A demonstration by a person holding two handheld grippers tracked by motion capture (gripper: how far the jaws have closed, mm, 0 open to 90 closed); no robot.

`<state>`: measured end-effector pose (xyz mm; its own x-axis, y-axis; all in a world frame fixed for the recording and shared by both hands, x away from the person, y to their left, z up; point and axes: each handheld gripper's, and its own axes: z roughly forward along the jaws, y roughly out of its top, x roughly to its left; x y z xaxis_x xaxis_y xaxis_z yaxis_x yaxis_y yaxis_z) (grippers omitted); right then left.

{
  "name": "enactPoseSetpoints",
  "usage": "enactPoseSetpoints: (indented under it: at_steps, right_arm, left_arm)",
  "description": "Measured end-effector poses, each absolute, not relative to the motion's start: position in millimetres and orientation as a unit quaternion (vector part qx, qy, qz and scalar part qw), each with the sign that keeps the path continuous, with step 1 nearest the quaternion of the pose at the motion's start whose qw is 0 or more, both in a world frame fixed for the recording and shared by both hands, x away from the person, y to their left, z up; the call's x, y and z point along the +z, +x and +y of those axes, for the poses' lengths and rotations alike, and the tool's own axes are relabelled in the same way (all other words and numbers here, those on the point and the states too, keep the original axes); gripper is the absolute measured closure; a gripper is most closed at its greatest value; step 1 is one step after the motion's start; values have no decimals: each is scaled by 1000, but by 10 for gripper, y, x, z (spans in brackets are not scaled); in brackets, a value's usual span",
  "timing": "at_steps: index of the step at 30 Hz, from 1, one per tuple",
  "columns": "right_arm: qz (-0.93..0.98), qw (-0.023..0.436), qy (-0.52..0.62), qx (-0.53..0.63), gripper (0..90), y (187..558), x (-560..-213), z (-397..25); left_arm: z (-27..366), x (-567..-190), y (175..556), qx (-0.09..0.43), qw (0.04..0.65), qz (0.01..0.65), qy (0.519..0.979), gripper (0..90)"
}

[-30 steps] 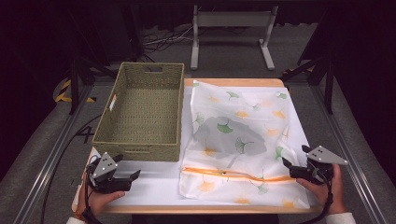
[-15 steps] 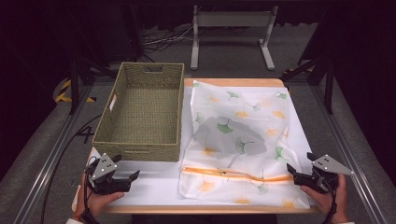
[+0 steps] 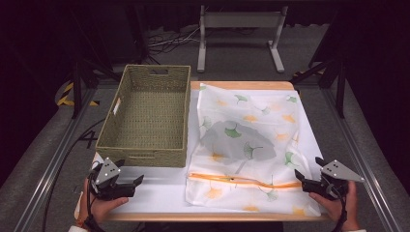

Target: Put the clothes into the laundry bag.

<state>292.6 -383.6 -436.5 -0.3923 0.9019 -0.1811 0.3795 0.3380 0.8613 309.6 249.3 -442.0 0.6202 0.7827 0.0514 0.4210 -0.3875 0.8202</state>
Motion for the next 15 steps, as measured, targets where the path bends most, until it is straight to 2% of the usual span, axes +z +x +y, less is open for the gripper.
enactPoseSetpoints:
  at_steps: [5,8,15]
  right_arm:
    - [740,339,434,386,148,2920,-4365,-3841]
    - [734,312,442,410,152,2922,-4348,-3857]
    - [735,315,441,408,155,2915,-4313,-3830]
  left_arm:
    - [2497,-4425,3106,222,407,375,803,135]
    - [2482,-4427,3102,226,402,373,805,133]
    - [2475,-4433,3097,227,397,375,806,131]
